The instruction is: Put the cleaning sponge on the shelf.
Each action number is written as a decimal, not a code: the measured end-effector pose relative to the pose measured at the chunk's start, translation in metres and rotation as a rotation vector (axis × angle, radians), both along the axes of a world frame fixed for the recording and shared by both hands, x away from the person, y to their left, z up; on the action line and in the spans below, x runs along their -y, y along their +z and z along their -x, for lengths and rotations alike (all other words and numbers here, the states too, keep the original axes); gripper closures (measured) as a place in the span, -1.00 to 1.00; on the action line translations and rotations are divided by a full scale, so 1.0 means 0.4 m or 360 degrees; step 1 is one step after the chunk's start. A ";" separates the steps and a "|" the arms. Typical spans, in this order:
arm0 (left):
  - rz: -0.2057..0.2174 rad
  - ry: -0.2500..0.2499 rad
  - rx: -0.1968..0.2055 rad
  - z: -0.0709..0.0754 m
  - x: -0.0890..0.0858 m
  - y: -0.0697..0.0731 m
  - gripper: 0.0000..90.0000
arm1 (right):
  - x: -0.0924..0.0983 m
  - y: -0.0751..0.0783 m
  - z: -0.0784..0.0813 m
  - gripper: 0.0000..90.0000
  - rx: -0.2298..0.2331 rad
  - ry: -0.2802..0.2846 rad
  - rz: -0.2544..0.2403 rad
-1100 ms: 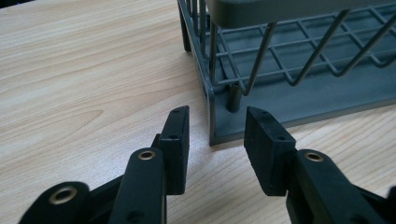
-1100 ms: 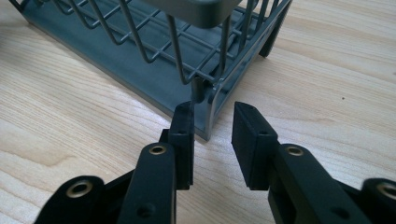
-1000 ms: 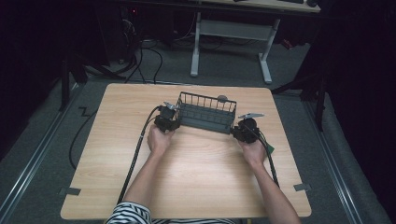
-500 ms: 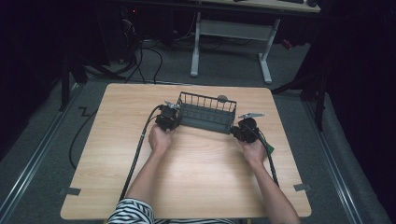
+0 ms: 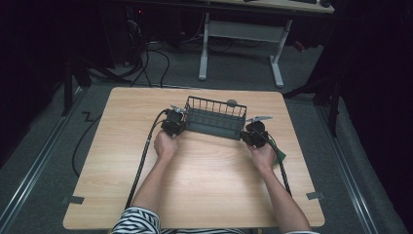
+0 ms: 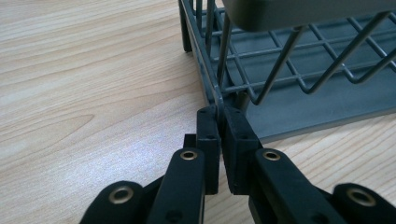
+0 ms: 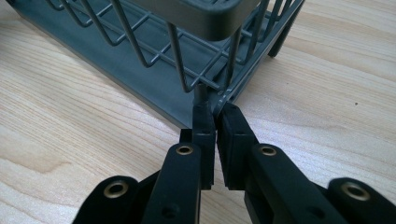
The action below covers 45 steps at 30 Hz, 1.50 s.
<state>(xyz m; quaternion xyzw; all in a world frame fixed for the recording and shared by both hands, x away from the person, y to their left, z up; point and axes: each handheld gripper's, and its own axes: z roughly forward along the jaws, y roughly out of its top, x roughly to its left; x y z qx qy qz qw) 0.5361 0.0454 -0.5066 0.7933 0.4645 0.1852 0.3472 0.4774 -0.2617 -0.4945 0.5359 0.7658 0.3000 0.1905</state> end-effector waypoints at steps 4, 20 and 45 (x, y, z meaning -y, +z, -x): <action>-0.0004 -0.0002 0.0001 0.001 0.000 0.000 0.92 | 0.000 0.000 0.001 0.92 0.0001 0.0012 0.0005; -0.0025 -0.0051 0.0007 0.029 -0.021 0.026 0.93 | -0.005 0.011 0.026 0.92 -0.0011 0.0072 -0.0016; -0.0026 -0.0100 0.0011 0.134 -0.069 0.021 0.94 | -0.037 0.009 0.123 0.93 0.0007 0.0209 0.0039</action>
